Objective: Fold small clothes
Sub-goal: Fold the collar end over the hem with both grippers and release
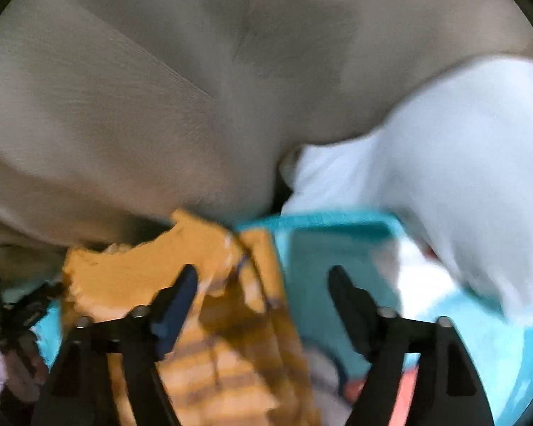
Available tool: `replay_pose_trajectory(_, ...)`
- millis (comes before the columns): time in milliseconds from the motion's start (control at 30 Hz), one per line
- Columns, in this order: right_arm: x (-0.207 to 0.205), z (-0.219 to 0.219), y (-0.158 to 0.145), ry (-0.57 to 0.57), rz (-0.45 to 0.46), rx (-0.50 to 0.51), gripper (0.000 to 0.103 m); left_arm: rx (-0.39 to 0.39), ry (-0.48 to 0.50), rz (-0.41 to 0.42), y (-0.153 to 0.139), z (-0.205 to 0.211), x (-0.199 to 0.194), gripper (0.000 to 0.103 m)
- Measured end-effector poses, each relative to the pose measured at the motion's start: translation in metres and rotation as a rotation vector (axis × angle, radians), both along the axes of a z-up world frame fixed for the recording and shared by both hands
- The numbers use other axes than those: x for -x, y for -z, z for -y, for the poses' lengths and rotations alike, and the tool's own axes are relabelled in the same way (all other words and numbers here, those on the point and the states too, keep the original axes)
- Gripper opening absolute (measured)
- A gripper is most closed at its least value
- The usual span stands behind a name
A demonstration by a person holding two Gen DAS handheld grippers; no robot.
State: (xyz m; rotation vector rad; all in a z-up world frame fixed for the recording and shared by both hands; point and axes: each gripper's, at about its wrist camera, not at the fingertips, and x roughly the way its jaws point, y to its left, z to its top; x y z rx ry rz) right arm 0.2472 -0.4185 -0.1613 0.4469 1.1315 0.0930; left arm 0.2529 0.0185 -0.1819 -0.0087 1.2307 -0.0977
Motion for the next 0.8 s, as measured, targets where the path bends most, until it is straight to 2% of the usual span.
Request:
replay_pose_trajectory(67,0.035,0.0,0.004,-0.008,-0.021,-0.034,0.084,0.039,-0.031,-0.01,-0.001,-0.016,0.041,0.077)
replay_pose_trajectory(100,0.054,-0.001,0.011,-0.017,-0.04,-0.03,0.084,0.07,-0.057,-0.039,0.003,-0.025,0.059,0.081)
replay_pose_trajectory(200,0.084,-0.009,0.042,-0.02,-0.123,-0.02,0.084,0.116,-0.156,-0.141,0.033,-0.046,0.104,0.081)
replay_pose_trajectory(300,0.088,-0.01,0.071,0.0,-0.172,-0.017,0.084,0.177,-0.217,-0.186,0.051,-0.054,0.115,0.081)
replay_pose_trajectory(333,0.082,-0.01,0.081,0.002,-0.19,-0.049,0.084,0.19,-0.22,-0.198,0.057,-0.055,0.116,0.081)
replay_pose_trajectory(367,0.081,-0.008,0.084,-0.001,-0.205,-0.094,0.084,0.187,-0.222,-0.195,0.057,-0.059,0.122,0.083)
replay_pose_trajectory(400,0.082,-0.009,0.086,-0.003,-0.199,-0.091,0.084,0.183,-0.225,-0.184,0.057,-0.059,0.122,0.083)
replay_pose_trajectory(500,0.085,-0.002,0.087,0.033,-0.189,-0.125,0.084,0.23,-0.245,-0.198,0.054,-0.056,0.106,0.084)
replay_pose_trajectory(533,0.085,-0.001,0.08,0.039,-0.191,-0.128,0.082,0.222,-0.252,-0.215,0.059,-0.053,0.1,0.084)
replay_pose_trajectory(567,0.085,0.0,0.078,0.042,-0.197,-0.11,0.07,0.211,-0.248,-0.217,0.06,-0.048,0.095,0.084)
replay_pose_trajectory(633,0.093,0.012,0.075,0.046,-0.217,-0.081,0.053,0.217,-0.253,-0.223,0.057,-0.044,0.091,0.084)
replay_pose_trajectory(700,0.095,0.015,0.078,0.05,-0.237,-0.101,0.052,0.224,-0.262,-0.225,0.061,-0.025,0.072,0.083)
replay_pose_trajectory(767,0.091,0.009,0.077,0.025,-0.229,-0.07,0.055,0.195,-0.256,-0.206,0.069,0.001,0.057,0.073)
replay_pose_trajectory(800,0.088,0.005,0.075,0.015,-0.228,-0.05,0.055,0.171,-0.245,-0.205,0.067,0.008,0.054,0.055)
